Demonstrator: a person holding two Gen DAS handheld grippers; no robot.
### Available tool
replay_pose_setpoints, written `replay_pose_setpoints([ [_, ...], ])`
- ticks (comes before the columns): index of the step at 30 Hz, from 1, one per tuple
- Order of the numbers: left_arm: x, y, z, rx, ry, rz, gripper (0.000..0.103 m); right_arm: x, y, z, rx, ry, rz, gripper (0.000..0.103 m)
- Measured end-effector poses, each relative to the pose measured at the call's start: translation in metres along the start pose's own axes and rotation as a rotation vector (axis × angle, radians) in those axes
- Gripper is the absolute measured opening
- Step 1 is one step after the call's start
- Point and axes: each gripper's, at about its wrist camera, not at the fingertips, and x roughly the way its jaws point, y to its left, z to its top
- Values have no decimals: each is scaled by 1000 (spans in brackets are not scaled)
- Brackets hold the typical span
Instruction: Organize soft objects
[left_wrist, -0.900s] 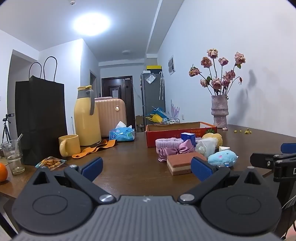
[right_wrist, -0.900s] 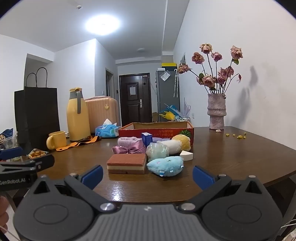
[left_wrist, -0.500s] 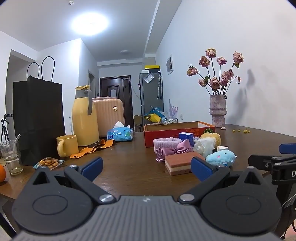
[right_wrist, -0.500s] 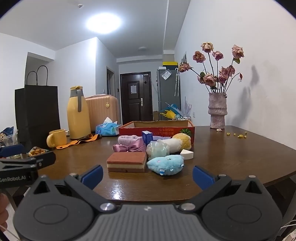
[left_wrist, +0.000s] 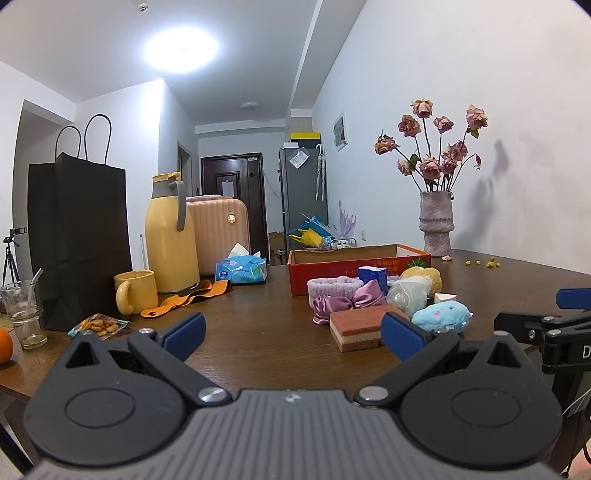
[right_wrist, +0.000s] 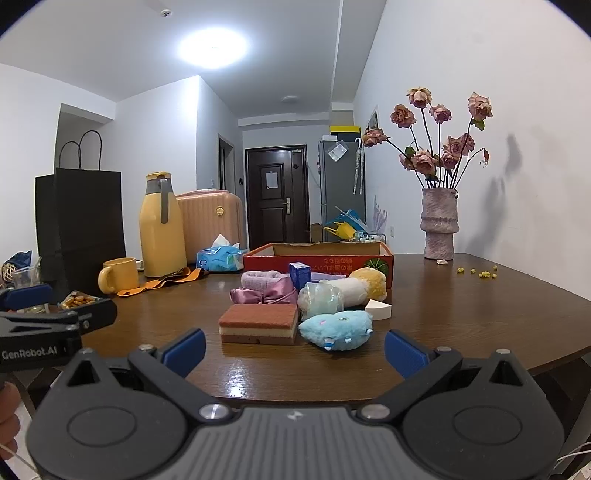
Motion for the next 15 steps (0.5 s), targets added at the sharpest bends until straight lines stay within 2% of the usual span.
replay_pose_setpoints([
  [15, -1, 1, 0, -2, -3, 2, 103, 1, -1, -1, 10, 4, 6, 103],
])
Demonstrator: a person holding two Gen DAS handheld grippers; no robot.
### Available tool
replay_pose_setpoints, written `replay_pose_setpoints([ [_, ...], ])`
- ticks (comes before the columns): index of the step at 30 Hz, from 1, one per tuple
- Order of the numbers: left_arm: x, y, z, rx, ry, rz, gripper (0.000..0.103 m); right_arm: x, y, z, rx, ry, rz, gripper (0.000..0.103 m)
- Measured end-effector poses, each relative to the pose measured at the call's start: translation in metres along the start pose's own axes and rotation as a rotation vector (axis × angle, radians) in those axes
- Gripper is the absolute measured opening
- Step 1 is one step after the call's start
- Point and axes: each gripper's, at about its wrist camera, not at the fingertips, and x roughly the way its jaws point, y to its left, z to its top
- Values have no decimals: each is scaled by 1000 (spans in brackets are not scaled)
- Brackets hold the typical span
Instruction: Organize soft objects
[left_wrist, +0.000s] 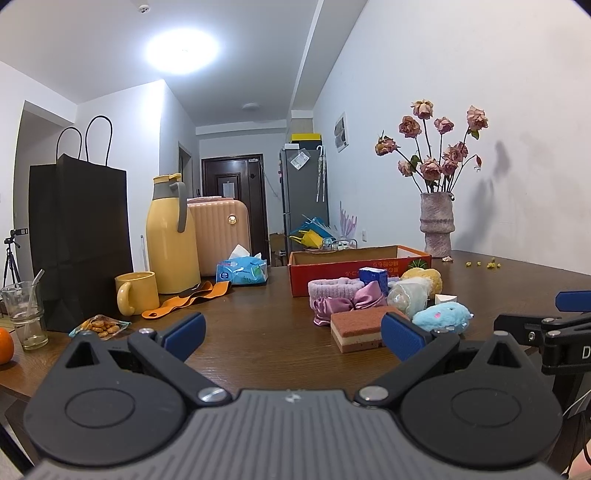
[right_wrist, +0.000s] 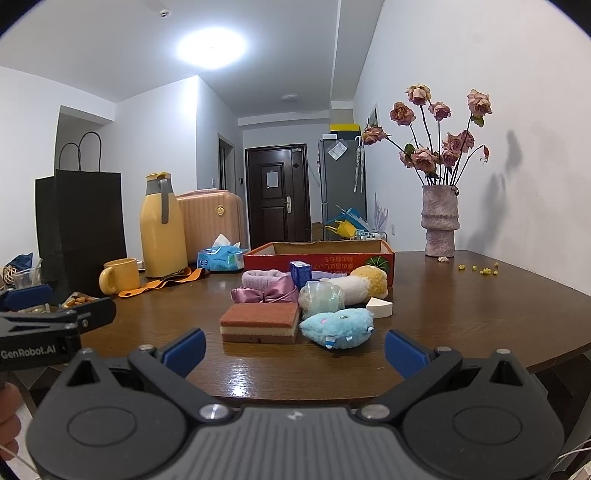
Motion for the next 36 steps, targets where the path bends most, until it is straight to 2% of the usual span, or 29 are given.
replay_pose_setpoints([
  [36, -2, 0, 0, 2, 0, -1, 103, 1, 0, -2, 3, 2, 0, 103],
])
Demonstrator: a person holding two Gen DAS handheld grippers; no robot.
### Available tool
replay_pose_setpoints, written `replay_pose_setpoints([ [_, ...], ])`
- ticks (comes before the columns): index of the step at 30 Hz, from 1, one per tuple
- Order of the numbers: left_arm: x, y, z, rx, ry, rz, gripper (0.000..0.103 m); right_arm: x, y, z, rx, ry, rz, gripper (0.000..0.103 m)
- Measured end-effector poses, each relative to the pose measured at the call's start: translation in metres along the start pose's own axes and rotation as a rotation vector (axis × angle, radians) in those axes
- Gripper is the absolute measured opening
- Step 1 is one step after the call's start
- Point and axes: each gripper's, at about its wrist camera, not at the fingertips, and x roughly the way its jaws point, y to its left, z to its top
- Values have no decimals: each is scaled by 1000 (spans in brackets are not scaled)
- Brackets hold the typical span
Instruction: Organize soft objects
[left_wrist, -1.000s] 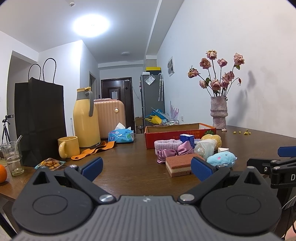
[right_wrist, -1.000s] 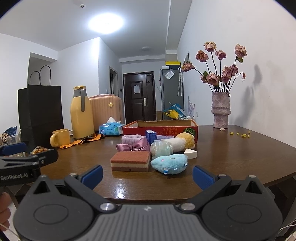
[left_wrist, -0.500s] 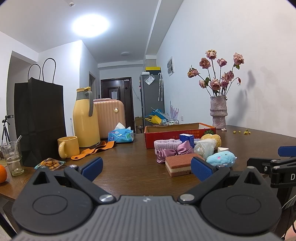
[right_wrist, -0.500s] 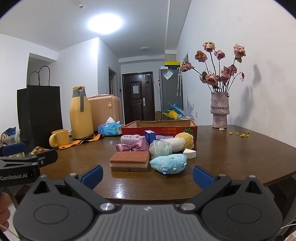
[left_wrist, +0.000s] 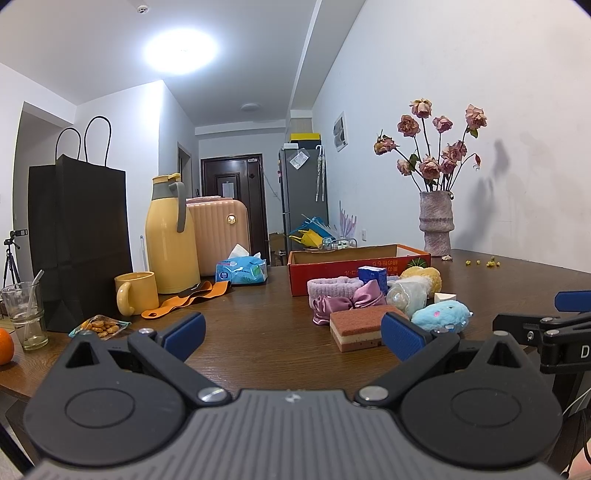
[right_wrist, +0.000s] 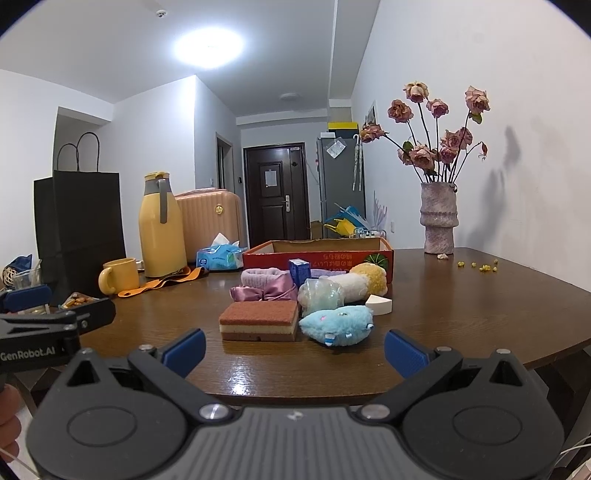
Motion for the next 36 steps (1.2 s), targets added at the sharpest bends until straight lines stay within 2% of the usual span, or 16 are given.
replay_pose_setpoints([
  [18, 5, 1, -4, 11, 18, 16, 103, 1, -2, -2, 12, 2, -1, 103],
  [20, 14, 0, -7, 31, 3, 57, 103, 7, -5, -2, 32, 4, 0, 103],
  [23, 33, 1, -12, 77, -29, 24, 103, 29, -7, -3, 67, 39, 16, 103],
  [24, 41, 1, -12, 93, -39, 37, 103, 38, -6, -3, 76, 59, 20, 103],
  [25, 48, 1, -13, 94, -37, 58, 103, 45, -4, -3, 82, 78, 28, 103],
  [27, 69, 9, -12, 46, 3, 46, 103, 61, 0, -3, 92, 116, 52, 103],
  [30, 99, 23, -6, -31, 108, -47, 103, 85, 3, 1, 117, 143, 101, 99],
  [31, 109, 25, -3, -39, 145, -62, 103, 94, 4, 3, 123, 151, 102, 92],
  [32, 117, 26, -1, -37, 167, -63, 103, 104, 4, 6, 127, 163, 99, 83],
  [34, 132, 23, 2, -25, 183, -58, 103, 126, 3, 13, 140, 178, 93, 72],
  [36, 147, 23, 6, -53, 207, -76, 103, 148, -4, 18, 161, 190, 88, 68],
])
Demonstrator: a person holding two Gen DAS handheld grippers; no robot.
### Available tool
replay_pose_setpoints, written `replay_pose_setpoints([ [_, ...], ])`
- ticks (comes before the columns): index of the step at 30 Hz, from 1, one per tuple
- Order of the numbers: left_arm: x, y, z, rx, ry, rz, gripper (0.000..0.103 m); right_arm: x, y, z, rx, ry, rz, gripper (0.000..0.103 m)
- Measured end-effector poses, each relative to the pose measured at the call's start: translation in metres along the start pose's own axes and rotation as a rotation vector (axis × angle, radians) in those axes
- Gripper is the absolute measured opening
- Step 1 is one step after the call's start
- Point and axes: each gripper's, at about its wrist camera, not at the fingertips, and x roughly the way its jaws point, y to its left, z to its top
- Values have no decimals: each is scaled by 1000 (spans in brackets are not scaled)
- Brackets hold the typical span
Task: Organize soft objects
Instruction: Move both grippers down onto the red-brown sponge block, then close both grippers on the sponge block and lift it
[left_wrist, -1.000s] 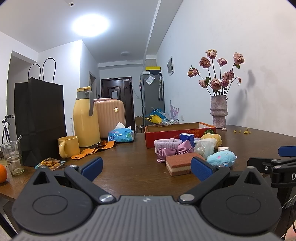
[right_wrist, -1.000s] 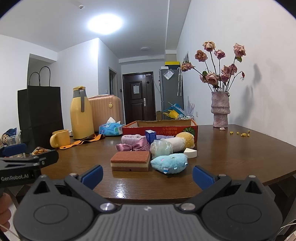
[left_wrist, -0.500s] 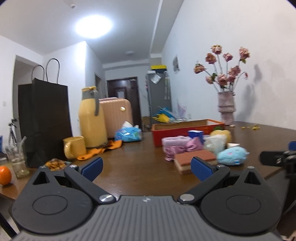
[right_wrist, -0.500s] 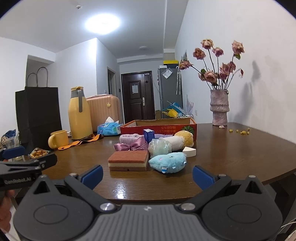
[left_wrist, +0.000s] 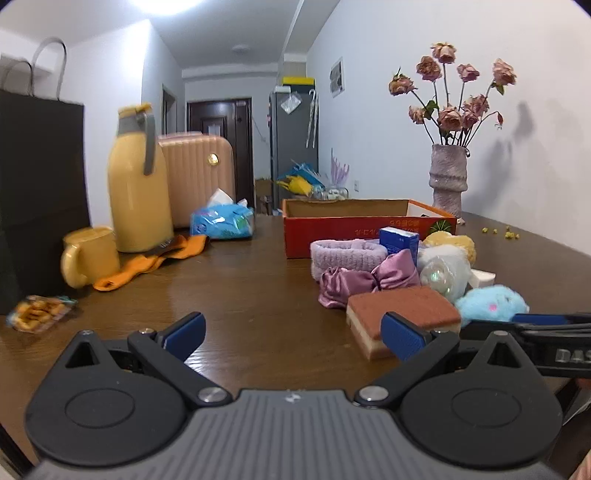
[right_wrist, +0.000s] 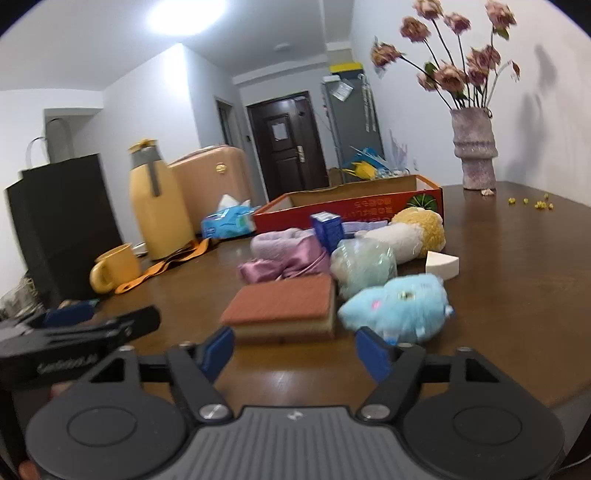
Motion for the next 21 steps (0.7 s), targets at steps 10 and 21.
replay_pose_setpoints([
  [10, 96, 4, 23, -213, 268, -226, 53, 78, -33, 39, 116, 124, 81, 34],
  [21, 101, 12, 24, -323, 344, -329, 24, 84, -41, 43, 196, 188, 143, 25],
])
